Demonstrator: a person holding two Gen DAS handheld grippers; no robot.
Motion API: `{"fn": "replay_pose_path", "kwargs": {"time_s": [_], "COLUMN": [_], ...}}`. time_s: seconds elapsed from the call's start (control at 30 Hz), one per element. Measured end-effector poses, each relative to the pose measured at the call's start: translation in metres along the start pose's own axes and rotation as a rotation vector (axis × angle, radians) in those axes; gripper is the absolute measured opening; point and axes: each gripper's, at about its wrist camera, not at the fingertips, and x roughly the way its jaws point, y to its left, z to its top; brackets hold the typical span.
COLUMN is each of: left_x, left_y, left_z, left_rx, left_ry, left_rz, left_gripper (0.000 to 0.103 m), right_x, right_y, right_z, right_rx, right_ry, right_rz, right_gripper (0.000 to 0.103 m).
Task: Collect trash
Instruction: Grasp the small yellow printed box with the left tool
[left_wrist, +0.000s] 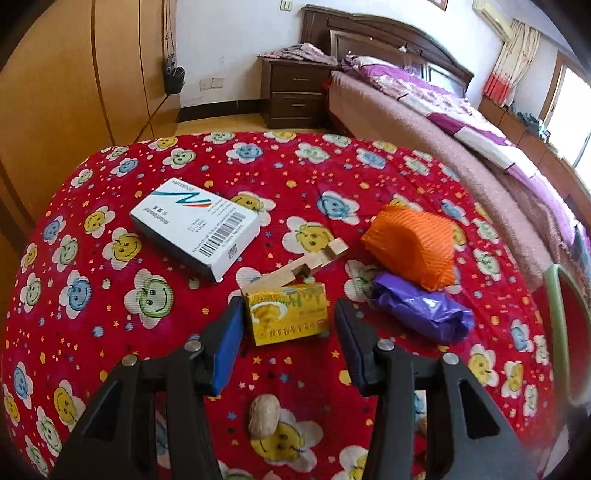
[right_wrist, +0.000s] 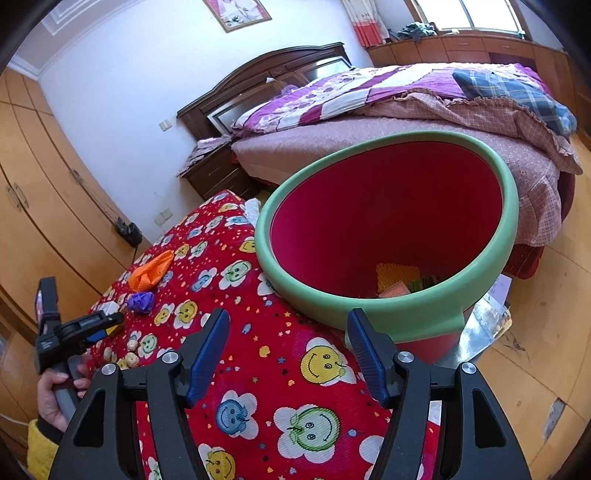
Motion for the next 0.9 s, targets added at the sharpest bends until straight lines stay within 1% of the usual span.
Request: {"fn": "replay_pose_path", "kwargs": {"time_s": [0.1, 0.23, 0.3, 0.47, 0.63, 0.77, 0.9], "left_x": [0.003, 0.004, 0.003, -0.009, -0.033, -0.047, -0.050], "left_y": [-0.004, -0.007, -0.008, -0.002, 0.013, 0.030, 0.050], "left_z": [-0.001, -0.002, -0.003, -0.006, -0.004, 0.001, 0.006], "left_rx": [0.009, 0.019, 0.028, 0.031, 0.035, 0.048, 0.046], "left_ry": [-0.015, -0.024, -0.025, -0.035, -0.068, -0.101, -0.111], "left_rz": [0.031, 0.045, 0.037, -0.016, -0.046, -0.030, -0.017], "left_gripper": [0.049, 0.049, 0.044, 0.044, 0.044, 0.044, 0.044], "right_x": [-0.001, -0.002, -0.001, -0.008, -0.009, -0.003, 0.007], "right_y": [-0.001, -0.002, -0.001, 0.006, 0.024, 0.046, 0.069], "right_z": [0.000, -0.001, -0.001, 0.000, 0.001, 0.001, 0.001], "right_rx": [-0.002, 0.003, 0.003, -0.010, -0.049, -0.096, -0.138], "right_ry": [-0.005, -0.008, -0.004, -0.016, -0.016, 0.002, 0.025], "right_rz": [0.003, 0.009, 0.006, 0.002, 0.010, 0.029, 0.051], "right_gripper": [0.068, 0.068, 0.068, 0.068, 0.068, 0.068, 0.068]}}
